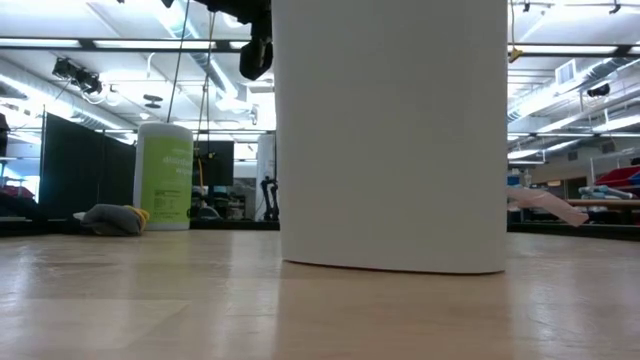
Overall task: Place trash/remove bag and relplace
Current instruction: Insert the blue trash bag into the white trash bin
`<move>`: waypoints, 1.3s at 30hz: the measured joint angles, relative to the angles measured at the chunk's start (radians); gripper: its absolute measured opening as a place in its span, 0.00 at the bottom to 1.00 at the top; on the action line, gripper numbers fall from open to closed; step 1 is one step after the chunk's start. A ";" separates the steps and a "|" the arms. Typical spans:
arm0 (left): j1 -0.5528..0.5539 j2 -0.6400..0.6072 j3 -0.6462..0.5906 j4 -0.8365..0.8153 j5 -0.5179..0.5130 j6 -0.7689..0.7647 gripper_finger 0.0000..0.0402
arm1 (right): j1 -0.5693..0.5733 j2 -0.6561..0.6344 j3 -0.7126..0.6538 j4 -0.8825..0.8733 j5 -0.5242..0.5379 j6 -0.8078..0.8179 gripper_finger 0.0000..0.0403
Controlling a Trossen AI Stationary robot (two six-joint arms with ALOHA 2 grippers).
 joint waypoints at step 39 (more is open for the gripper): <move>-0.019 0.000 -0.116 0.159 -0.016 0.042 0.08 | -0.062 0.015 0.003 0.264 -0.204 -0.561 0.00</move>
